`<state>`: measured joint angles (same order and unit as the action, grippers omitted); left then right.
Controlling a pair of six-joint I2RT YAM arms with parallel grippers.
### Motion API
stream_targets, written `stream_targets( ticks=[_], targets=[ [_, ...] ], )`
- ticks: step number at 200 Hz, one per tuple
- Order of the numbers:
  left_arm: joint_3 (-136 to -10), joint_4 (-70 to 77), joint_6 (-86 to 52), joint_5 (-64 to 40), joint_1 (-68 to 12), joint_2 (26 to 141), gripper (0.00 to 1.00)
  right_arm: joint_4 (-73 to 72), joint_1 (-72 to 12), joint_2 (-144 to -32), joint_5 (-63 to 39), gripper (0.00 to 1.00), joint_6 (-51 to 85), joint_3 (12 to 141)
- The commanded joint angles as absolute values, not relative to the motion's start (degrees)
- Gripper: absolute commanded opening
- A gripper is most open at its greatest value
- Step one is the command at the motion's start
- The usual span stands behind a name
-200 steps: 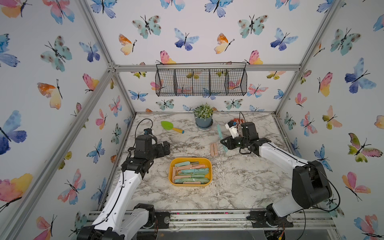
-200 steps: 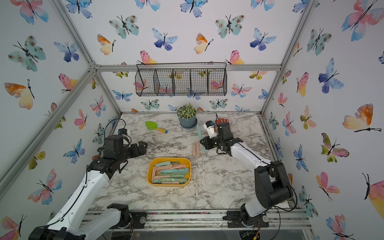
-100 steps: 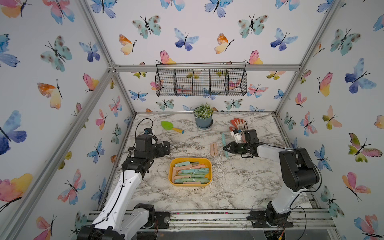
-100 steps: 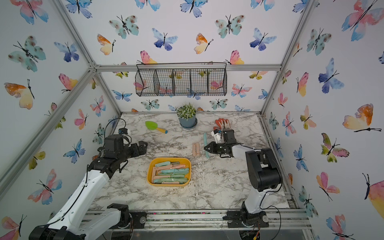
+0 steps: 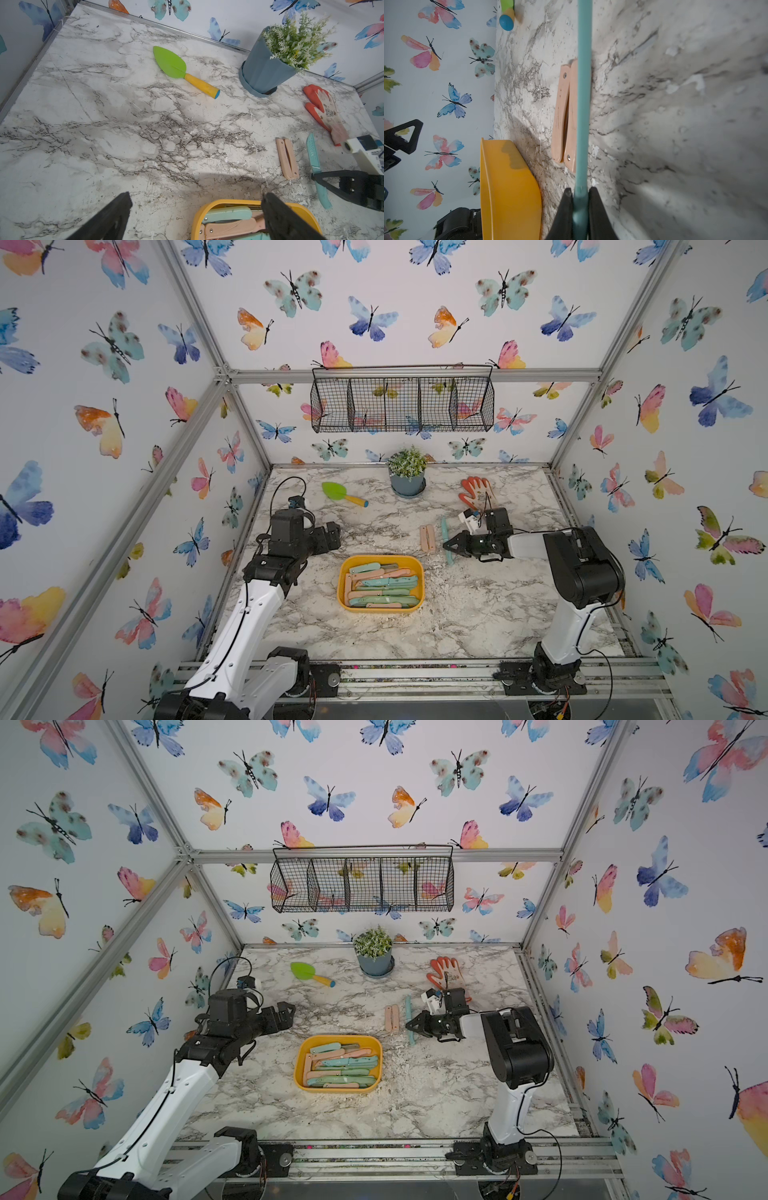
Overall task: Take the fruit knife out of the storage box
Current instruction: Place the fruit knife at the center of the board.
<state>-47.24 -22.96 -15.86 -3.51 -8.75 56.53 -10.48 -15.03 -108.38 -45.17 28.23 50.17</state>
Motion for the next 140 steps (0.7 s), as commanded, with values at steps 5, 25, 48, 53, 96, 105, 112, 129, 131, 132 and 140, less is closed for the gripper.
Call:
stream_targets(
  ticks=[5, 25, 48, 53, 96, 105, 112, 129, 131, 132, 140],
  targets=[
    [-47.04, -22.06, -15.44, -3.36, -8.98, 55.72, 0.98, -12.39, -15.21, -109.52, -46.82, 0.04, 29.31, 50.09],
    [-47.02, -22.1, -15.47, -3.34, -8.97, 55.73, 0.98, -12.52, -15.14, -110.33, -47.04, 0.04, 29.77, 50.27],
    [-47.02, -22.14, -15.47, -3.25, -8.96, 55.72, 0.98, -12.41, -15.12, -111.26, -47.37, 0.04, 30.37, 50.7],
    [-47.02, -22.15, -15.47, -3.25, -8.96, 55.72, 0.98, -12.39, -15.13, -111.4, -47.37, 0.04, 30.49, 50.71],
    [-47.02, -22.15, -15.56, -3.08, -8.96, 55.72, 0.98, -11.61, -15.12, -112.48, -47.11, 0.05, 31.01, 52.27],
    [-47.02, -22.19, -15.56, -3.08, -8.96, 55.67, 0.98, -11.44, -15.2, -112.8, -47.11, 0.05, 31.2, 52.68],
    [-47.02, -22.24, -15.56, -2.99, -8.98, 55.64, 0.98, -11.26, -15.14, -113.13, -47.11, 0.05, 31.27, 53.01],
    [-47.03, -22.24, -15.56, -2.79, -8.97, 55.46, 0.98, -11.25, -15.18, -114.0, -47.18, 0.05, 31.79, 53.61],
    [-47.02, -22.24, -15.56, -2.74, -8.97, 55.39, 0.98, -11.25, -15.2, -114.15, -47.26, 0.05, 31.88, 53.72],
    [-47.02, -22.24, -15.56, -2.73, -8.97, 55.38, 0.98, -11.25, -15.2, -114.16, -47.27, 0.05, 31.89, 53.76],
    [-47.02, -22.28, -15.56, -2.74, -8.96, 55.31, 0.98, -11.4, -15.21, -114.39, -47.31, 0.05, 32.07, 53.87]
  ],
)
